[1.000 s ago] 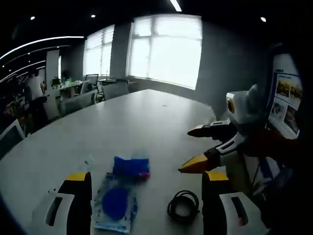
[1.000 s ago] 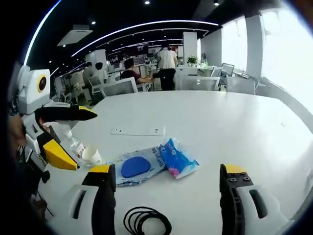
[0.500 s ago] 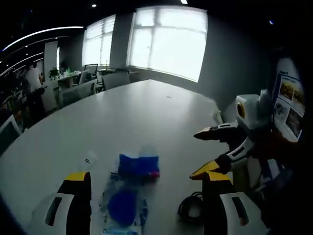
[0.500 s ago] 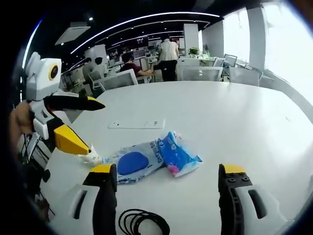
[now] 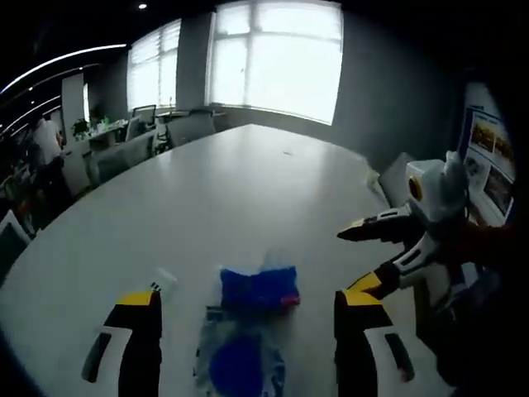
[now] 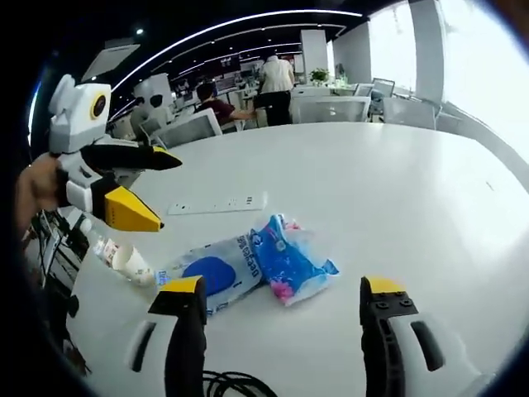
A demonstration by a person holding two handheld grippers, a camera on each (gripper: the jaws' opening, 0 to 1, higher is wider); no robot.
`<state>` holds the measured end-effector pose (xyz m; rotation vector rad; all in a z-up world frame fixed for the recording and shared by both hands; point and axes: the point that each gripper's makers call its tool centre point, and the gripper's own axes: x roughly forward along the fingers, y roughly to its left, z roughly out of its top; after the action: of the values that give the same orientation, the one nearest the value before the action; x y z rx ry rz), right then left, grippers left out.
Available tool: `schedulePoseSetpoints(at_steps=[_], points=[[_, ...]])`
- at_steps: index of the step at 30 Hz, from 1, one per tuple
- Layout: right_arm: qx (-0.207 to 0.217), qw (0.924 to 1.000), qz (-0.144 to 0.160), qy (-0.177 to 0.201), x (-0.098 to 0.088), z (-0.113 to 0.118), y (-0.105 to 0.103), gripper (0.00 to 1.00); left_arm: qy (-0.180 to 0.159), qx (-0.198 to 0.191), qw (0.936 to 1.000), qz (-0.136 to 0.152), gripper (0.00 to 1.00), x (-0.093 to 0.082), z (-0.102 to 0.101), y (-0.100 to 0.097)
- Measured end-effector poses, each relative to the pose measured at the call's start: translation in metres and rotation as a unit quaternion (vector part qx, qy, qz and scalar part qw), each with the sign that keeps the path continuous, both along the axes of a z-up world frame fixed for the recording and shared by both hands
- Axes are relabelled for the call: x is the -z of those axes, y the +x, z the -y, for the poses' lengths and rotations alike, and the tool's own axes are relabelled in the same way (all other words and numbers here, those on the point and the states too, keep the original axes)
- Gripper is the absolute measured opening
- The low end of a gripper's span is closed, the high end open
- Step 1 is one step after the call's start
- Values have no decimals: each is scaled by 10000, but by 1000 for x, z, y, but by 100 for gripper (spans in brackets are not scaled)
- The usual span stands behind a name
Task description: Arrange the tabletop items into an orderly group along one side of the table until the central work area is clear of visible clutter.
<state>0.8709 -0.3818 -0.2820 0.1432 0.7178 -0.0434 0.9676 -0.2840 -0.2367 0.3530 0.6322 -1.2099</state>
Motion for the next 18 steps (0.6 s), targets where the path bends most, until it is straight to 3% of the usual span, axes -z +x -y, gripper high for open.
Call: schedulePoseSetpoints(at_steps=[7, 11, 18], points=[[241, 9996, -14, 120, 20, 8, 12, 55, -47, 13, 10000, -86, 71, 24, 20, 12], [334, 9991, -135, 238, 40, 10, 21, 46, 106, -63, 9996, -261, 57, 51, 28, 20], [524, 9978, -272, 304, 59, 14, 28, 29, 49, -184, 9983, -544, 43, 80, 43, 32]])
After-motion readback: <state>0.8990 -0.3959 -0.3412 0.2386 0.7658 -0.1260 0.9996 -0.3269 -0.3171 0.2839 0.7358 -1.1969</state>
